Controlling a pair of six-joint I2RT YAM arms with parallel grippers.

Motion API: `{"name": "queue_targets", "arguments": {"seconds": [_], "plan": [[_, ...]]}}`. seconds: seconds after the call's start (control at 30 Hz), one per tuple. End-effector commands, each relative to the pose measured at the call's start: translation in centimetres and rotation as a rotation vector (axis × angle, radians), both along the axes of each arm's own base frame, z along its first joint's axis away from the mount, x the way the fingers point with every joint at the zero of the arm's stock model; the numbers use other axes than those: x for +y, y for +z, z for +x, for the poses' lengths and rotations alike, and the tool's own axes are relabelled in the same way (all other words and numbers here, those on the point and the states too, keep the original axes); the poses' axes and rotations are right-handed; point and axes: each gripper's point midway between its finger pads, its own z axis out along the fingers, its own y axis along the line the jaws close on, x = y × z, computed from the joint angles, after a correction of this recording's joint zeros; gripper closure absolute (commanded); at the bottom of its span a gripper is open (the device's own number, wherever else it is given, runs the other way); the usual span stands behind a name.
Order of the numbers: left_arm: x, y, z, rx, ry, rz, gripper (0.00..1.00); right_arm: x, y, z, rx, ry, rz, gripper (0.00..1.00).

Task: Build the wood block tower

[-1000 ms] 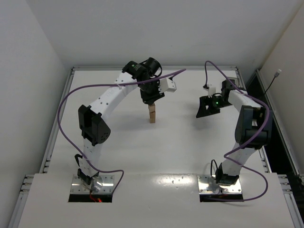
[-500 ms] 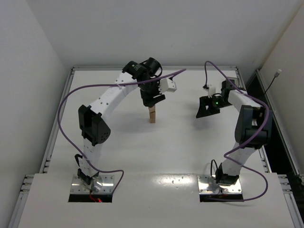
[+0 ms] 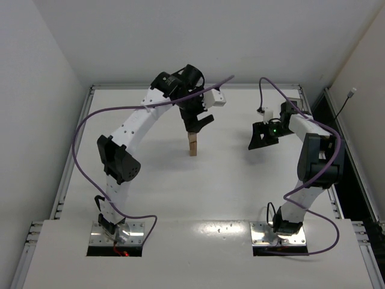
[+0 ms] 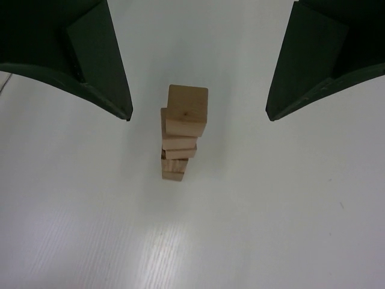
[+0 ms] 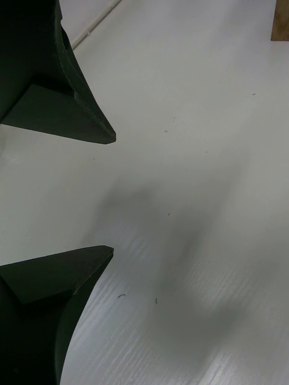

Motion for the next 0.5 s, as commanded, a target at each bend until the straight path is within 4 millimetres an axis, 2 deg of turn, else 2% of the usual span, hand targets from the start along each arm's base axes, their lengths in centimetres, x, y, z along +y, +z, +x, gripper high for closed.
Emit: {"name": "queue_targets", "arguments": {"seconds": [0.0,0.17,0.23,0.33,0.37,0.43,0.47], "plan": [[-1.0,4.7,0.5,-0.047,0.035,-0.165,0.09,0.0,0.9,1.1,-0.055,0.011,0.012,0.34],[-0.2,9.3,2.0,-0.123,0.142,-0.302,0.09,-0.2,0.8,1.4,-0.062,0.009,0.002,0.34],[1.7,10.4,3.2,-0.144,0.234,-0.334,0.09,0.1,1.6,1.4,-0.084,0.018,-0.001,0.34],[4.2,11.1,4.6,-0.157,0.343,-0.366,0.09,0.0,1.6,1.3,-0.091,0.015,-0.011,0.34],[6.1,11.1,5.3,-0.152,0.417,-0.385,0.09,0.0,1.9,1.4,-0.1,0.015,-0.012,0.34],[8.0,10.8,5.9,-0.138,0.48,-0.411,0.09,0.2,2.0,1.1,-0.102,0.018,-0.002,0.34],[9.0,11.6,6.0,-0.157,0.502,-0.437,0.09,0.3,2.1,1.1,-0.103,0.021,0.007,0.34]]}}
